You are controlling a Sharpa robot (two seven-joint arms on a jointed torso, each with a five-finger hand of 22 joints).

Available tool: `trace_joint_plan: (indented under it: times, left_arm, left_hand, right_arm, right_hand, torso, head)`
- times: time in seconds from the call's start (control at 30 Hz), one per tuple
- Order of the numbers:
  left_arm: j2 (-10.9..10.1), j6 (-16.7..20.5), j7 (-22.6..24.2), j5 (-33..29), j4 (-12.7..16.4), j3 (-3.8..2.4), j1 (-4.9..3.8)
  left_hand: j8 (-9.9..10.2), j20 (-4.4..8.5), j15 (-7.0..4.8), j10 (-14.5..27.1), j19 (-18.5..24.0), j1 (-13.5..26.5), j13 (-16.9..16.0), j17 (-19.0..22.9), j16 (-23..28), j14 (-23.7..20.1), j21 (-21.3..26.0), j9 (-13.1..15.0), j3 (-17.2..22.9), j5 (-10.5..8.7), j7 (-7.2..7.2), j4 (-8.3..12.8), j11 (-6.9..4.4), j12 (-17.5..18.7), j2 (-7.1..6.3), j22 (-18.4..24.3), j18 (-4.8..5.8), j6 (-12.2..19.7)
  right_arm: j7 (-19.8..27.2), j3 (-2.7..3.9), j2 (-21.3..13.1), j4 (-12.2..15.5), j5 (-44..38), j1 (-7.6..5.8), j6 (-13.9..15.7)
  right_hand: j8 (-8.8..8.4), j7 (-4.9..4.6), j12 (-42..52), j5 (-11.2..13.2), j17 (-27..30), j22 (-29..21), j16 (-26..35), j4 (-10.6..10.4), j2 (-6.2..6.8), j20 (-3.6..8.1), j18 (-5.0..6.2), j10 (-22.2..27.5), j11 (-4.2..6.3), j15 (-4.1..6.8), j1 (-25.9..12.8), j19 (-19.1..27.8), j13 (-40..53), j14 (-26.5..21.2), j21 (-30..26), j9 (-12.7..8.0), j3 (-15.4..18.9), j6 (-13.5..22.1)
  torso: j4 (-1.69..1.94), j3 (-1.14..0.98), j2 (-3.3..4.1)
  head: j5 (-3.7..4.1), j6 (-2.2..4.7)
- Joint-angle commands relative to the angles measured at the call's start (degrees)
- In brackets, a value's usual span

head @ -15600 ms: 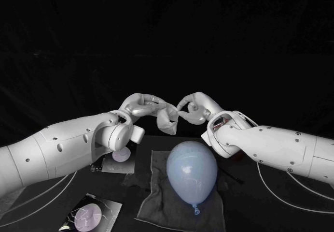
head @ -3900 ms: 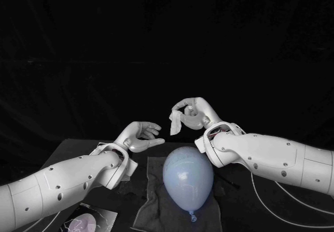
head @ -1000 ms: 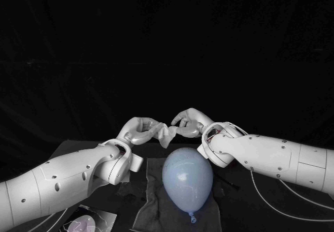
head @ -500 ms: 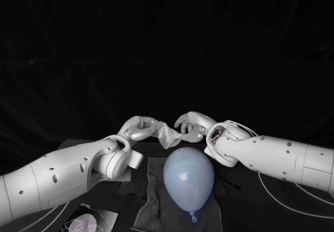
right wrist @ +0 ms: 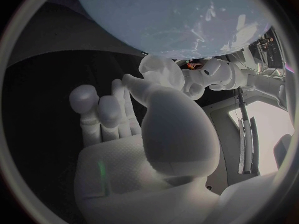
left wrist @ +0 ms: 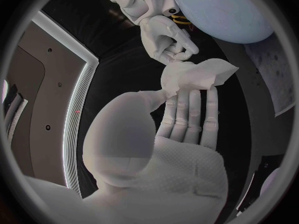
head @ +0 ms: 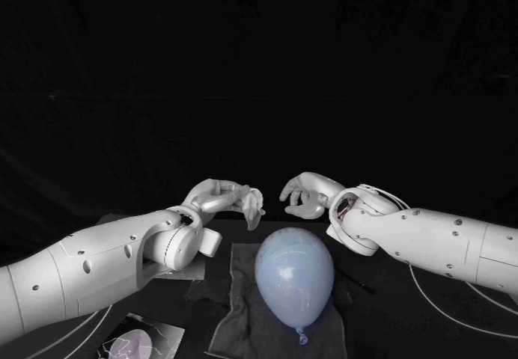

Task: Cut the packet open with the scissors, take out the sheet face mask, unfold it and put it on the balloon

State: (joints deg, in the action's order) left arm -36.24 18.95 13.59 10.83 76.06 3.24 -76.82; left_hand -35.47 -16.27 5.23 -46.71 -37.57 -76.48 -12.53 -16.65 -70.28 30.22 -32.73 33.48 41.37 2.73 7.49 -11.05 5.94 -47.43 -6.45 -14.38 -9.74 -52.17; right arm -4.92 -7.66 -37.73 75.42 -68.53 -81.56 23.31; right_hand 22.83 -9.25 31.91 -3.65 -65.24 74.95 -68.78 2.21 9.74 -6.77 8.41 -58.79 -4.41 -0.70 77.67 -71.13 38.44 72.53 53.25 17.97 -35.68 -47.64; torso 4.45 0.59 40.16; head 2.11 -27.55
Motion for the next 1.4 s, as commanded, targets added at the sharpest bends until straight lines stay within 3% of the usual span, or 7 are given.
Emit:
trace_joint_plan:
  times: [0.03,0.13,0.27,0.57,0.73,1.07,1.4]
  left_arm:
    - [0.29,0.52,-1.51,-0.65,-0.2,-0.09,-0.19]
    - [0.44,1.43,-2.02,-0.59,-0.43,-0.08,-0.25]
    - [0.6,2.16,-2.67,-0.56,-0.59,-0.07,-0.32]
    - [1.01,2.37,-3.8,1.08,-0.9,-0.05,-0.4]
    - [1.2,2.31,-3.9,2.72,-0.92,-0.04,-0.42]
    - [1.06,1.68,-3.82,4.56,-0.19,-0.04,-0.44]
    - [0.93,1.18,-3.53,4.91,0.63,-0.04,-0.44]
  left_hand:
    - [-0.4,-0.03,0.04,-0.48,-0.25,0.67,-0.06,0.1,-0.29,0.54,-0.23,0.11,1.66,0.16,0.09,1.4,0.04,-0.26,-0.17,-0.08,-0.15,-0.13]
    - [-0.46,-0.02,-0.01,-0.57,-0.32,0.87,-0.05,0.13,-0.37,0.65,-0.33,0.19,1.9,0.16,0.08,1.62,0.0,-0.29,-0.15,-0.13,-0.18,-0.2]
    - [-0.5,-0.01,-0.03,-0.65,-0.36,1.03,-0.05,0.15,-0.42,0.74,-0.4,0.23,2.06,0.16,0.08,1.73,-0.03,-0.31,-0.11,-0.16,-0.2,-0.25]
    - [-0.51,-0.01,-0.06,-0.7,-0.4,1.28,-0.04,0.17,-0.48,0.82,-0.47,0.26,2.19,0.14,0.1,1.79,-0.02,-0.32,-0.1,-0.2,-0.21,-0.26]
    - [-0.49,-0.01,-0.06,-0.71,-0.41,1.37,-0.03,0.18,-0.49,0.84,-0.48,0.26,2.23,0.14,0.11,1.78,-0.01,-0.32,-0.09,-0.21,-0.21,-0.23]
    - [-0.45,-0.01,-0.07,-0.72,-0.42,1.48,-0.02,0.19,-0.51,0.86,-0.5,0.26,2.27,0.14,0.12,1.79,-0.01,-0.32,-0.1,-0.22,-0.21,-0.17]
    - [-0.43,-0.01,-0.07,-0.72,-0.42,1.52,-0.02,0.2,-0.52,0.87,-0.51,0.26,2.28,0.13,0.12,1.8,0.0,-0.31,-0.12,-0.23,-0.21,-0.14]
  right_arm:
    - [2.84,0.07,-0.16,-0.4,5.89,-0.28,0.54]
    - [4.7,0.08,-0.36,0.11,9.0,-0.4,-0.02]
    - [6.96,0.08,-0.21,1.62,13.97,-0.47,0.8]
    - [9.44,0.08,1.24,4.08,22.73,-0.47,4.62]
    - [9.47,0.08,1.87,4.28,23.31,-0.41,5.52]
    - [8.52,0.08,3.07,3.18,21.17,-0.23,7.13]
    - [6.28,0.07,3.7,2.82,14.75,0.22,6.12]
  right_hand:
    - [-0.27,0.03,0.31,-1.23,0.19,2.76,-0.33,-0.86,1.12,-0.04,-1.15,-0.15,-0.12,-0.08,-1.69,-0.33,-0.4,0.47,0.15,-0.26,1.19,-0.01]
    - [-1.12,-0.44,1.3,-2.7,0.09,2.96,-1.09,-2.13,3.03,-0.27,-1.33,0.17,-0.61,-0.45,-4.15,-0.76,-0.54,0.93,0.59,-0.78,3.72,1.09]
    - [-1.34,-0.62,2.72,-1.68,0.15,3.11,-1.76,-4.39,4.03,-0.62,-1.42,0.68,-0.96,-0.79,-7.03,-1.15,-0.41,1.14,0.91,-1.03,7.06,1.43]
    - [-0.47,-0.22,6.78,-1.6,-2.4,5.24,-5.58,-9.24,3.03,-0.45,-2.32,0.58,-0.62,-0.49,-10.73,-4.42,0.51,3.94,6.26,-1.08,12.04,0.26]
    - [-0.08,0.01,8.1,-1.84,-3.79,6.24,-7.16,-10.26,2.85,-0.29,-2.76,0.4,-0.41,-0.3,-10.85,-5.7,0.69,5.14,8.73,-1.11,13.54,-0.22]
    - [0.12,0.15,9.93,-1.48,-5.11,7.22,-8.8,-11.05,2.31,-0.1,-3.11,0.36,-0.24,-0.14,-10.03,-6.74,1.16,6.3,10.78,-1.32,15.05,-0.44]
    - [1.63,1.52,12.31,0.88,-11.97,10.06,-13.88,-8.14,-1.24,0.82,-4.63,-1.61,1.21,1.06,-2.73,-10.71,1.54,10.79,18.99,-1.32,11.54,-4.06]
  torso:
    - [0.01,0.08,-0.04]
    - [-0.01,0.06,-0.04]
    - [0.04,-0.03,-0.03]
    - [0.05,0.04,0.02]
    - [0.07,0.05,0.06]
    - [0.0,0.01,0.01]
    - [0.02,0.03,0.05]
  head:
    - [-0.21,-0.05]
    - [-0.37,-0.05]
    - [-0.54,-0.04]
    - [-0.36,-0.1]
    - [-0.39,-0.17]
    - [-0.49,-0.28]
    - [-0.41,-0.41]
